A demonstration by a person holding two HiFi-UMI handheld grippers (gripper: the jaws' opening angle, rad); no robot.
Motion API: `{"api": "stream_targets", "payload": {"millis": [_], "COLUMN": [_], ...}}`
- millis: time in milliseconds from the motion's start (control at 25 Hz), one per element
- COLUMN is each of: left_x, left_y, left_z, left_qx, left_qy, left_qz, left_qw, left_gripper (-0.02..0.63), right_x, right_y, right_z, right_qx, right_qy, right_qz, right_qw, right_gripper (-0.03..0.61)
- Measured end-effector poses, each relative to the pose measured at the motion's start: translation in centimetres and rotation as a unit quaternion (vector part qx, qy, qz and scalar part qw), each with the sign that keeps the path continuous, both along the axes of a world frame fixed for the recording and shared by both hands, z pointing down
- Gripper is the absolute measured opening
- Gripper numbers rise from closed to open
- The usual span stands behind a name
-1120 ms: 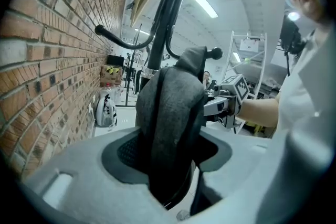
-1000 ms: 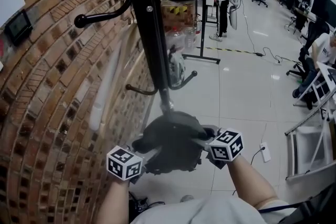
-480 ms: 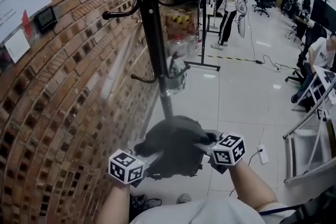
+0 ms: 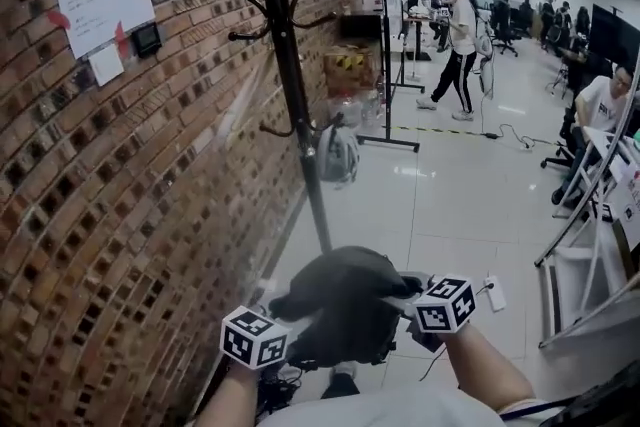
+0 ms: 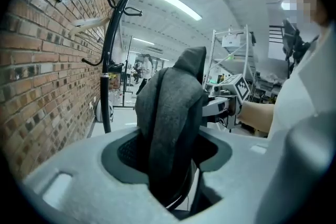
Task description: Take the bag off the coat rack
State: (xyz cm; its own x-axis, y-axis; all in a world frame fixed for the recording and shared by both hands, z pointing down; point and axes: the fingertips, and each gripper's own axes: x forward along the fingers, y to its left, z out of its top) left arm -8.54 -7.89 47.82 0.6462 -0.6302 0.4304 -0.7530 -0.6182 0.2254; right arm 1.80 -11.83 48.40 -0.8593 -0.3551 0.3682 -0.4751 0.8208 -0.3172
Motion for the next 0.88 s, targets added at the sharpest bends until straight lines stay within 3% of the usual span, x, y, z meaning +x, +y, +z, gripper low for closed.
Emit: {"api": "stream_targets", "payload": {"millis": [360,520,880], "left_x": [5.8,6.8,8.6], "left_y": [15.1,16.9,20.1], "left_z": [0.6,-0.1,-1.7], "left_qx": [-0.032,-0.041,-0.017], "left_qy": [0.004,0.009,-0.001], "left_qz": [-0.024,-0.019,-0.011], "left_qw": [0.9992,0.9989,0.9998], "left_gripper": [0.227,0.227,0.227], "right_x": [5.7,6.7,8.7], "right_y": [14.8,16.7,20.0], "right_z": [0.9,0.2,-1.5], "right_qx": [-0.040,-0.044,-0.017], "right_qy": [0.006,0.008,0.001], "right_qz": [-0.014,-0.012,0.000], "right_qw": [0.999,0.999,1.000], "right_gripper": [0.169,0.170,0.170]}}
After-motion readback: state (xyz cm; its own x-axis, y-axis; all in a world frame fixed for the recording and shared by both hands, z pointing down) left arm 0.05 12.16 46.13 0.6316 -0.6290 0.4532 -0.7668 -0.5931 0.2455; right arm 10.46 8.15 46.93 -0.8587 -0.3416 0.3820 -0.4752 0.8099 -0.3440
